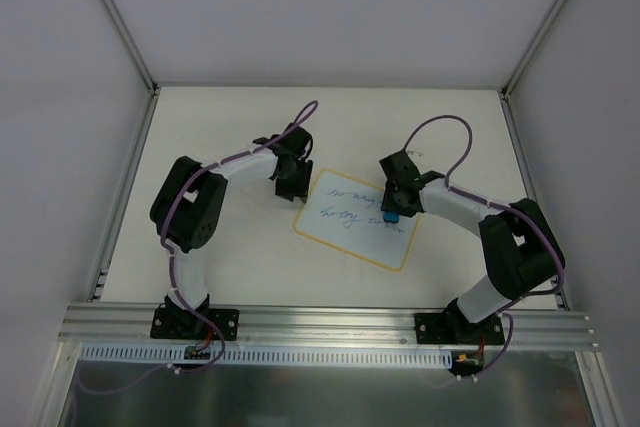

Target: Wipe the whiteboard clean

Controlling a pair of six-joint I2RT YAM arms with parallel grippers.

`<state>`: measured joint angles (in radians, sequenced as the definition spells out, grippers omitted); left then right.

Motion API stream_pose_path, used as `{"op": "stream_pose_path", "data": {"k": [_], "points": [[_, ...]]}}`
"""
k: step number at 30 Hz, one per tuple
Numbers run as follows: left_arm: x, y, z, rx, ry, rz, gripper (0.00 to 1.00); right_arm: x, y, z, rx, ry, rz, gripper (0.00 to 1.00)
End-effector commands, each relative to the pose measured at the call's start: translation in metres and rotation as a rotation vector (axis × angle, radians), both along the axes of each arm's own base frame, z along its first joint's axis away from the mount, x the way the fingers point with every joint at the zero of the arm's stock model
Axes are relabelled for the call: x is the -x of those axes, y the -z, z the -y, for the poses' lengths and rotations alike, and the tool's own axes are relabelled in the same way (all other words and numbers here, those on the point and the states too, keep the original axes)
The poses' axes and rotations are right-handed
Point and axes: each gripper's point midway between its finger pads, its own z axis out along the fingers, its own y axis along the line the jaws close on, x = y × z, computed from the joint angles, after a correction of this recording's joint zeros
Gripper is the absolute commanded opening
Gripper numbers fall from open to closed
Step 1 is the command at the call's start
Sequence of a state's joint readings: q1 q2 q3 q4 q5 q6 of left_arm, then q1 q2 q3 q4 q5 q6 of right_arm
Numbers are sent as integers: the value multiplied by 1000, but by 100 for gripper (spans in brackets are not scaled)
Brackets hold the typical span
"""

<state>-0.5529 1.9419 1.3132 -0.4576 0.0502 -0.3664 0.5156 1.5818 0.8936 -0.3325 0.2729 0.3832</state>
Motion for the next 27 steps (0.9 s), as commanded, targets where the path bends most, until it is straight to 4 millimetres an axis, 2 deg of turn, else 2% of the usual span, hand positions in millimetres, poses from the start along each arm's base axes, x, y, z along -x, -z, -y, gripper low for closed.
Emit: {"op": "stream_pose_path", "data": {"k": [1,2,4,5,6,12,13,17,18,21,24,25,27], "points": [[-1,18,-7,-59,13,-9,34,7,0,4,25,43,22,15],[1,19,-7,-59,14,-13,25,8,2,4,22,54,20,15],[8,22,-7,-68,16,-23,14,11,6,5,25,57,14,15],[12,25,-7,-72,13,-32,5,12,9,6,27,61,10,15],[15,25,-6,-70,11,-33,2,12,9,6,30,63,10,15],[50,34,-7,-79,-20,-88,0,10,18,5,50,39,-5,15],[62,40,-9,-90,-21,-108,0,8,19,5,55,35,-8,15],[86,48,-16,-125,-66,-133,0,3,24,-1,65,1,-21,15],[93,51,-19,-136,-74,-141,0,4,29,-6,70,-15,-36,15],[103,55,-20,-144,-102,-161,0,-2,30,-24,60,-58,-38,14],[109,58,-21,-152,-121,-168,0,4,41,-56,36,-138,-77,14],[110,58,-21,-155,-127,-169,0,2,36,-77,18,-179,-62,13],[110,58,-22,-158,-141,-164,0,7,45,-99,10,-235,-87,13]]}}
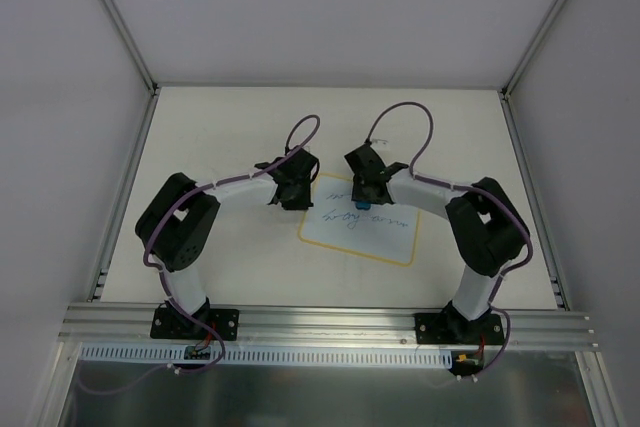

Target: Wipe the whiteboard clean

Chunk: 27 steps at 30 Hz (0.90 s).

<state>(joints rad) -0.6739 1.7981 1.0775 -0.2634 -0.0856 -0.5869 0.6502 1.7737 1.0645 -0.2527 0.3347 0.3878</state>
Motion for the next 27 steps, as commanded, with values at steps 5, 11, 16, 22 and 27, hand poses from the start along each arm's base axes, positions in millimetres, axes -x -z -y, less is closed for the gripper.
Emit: {"op": "stream_pose_path", "data": {"k": [5,11,16,22,27], "points": [[74,54,-41,-184,-39,-266,0,41,44,-68,-34,-159,-177,13],[73,54,-44,-192,-66,-257,0,21,24,-23,59,-66,-80,13],[75,55,-46,-200,-65,-260,0,20,1,37,218,33,-28,13],[74,55,-45,-196,-68,-260,0,28,1,47,245,58,-49,12],[73,52,-41,-181,-61,-259,0,26,19,10,159,-37,-101,11]]}}
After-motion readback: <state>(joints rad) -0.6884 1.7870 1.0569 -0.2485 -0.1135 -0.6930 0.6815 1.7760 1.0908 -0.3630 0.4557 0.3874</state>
